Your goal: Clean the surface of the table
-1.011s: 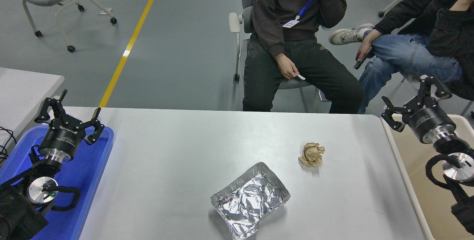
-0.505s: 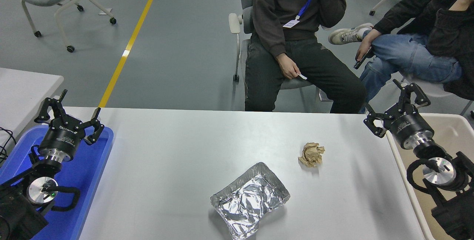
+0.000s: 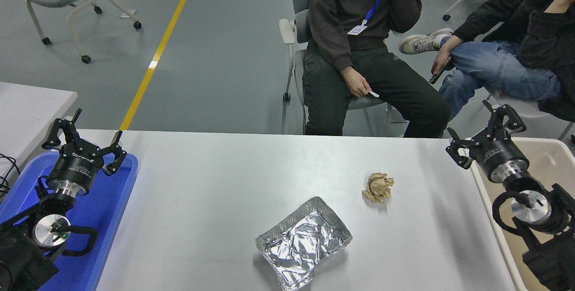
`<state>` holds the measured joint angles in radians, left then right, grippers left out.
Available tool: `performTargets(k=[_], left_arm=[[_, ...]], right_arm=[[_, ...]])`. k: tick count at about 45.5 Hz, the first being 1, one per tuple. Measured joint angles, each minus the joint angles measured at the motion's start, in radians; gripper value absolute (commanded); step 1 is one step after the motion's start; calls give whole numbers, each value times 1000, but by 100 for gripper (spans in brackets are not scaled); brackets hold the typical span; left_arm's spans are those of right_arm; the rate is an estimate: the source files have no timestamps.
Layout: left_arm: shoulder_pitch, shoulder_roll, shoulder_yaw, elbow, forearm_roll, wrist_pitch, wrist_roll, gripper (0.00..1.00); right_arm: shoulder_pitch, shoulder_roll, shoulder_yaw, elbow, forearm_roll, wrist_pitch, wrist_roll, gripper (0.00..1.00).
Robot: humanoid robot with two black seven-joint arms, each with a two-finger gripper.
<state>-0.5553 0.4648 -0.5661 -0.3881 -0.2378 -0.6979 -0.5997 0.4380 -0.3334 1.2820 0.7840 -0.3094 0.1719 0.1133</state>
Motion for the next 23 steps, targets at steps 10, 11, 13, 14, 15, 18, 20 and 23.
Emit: performTargets(k=[10,11,13,14,15,18,20,23], left_arm=[[0,0,0,0,0,0,0,100],[0,0,0,0,0,0,0,100],[0,0,0,0,0,0,0,100],[0,0,0,0,0,0,0,100],[0,0,0,0,0,0,0,100],[0,0,0,0,0,0,0,100],[0,0,0,0,0,0,0,100],[0,0,0,0,0,0,0,100]], right_arm=[[-4,-35,-2,12,1,-3,2,100],[-5,-45,-3,13,1,-2,2,100],[-7,-60,-3,16,1,2,2,100],[-8,-65,-3,17,1,4,2,100],[-8,-69,-2,18,2,5,2,100],[-7,-83,-1,20,3,9,2,100],[-5,-85,-1,20,3,9,2,100],[-1,-91,-3,21,3,9,2,100]])
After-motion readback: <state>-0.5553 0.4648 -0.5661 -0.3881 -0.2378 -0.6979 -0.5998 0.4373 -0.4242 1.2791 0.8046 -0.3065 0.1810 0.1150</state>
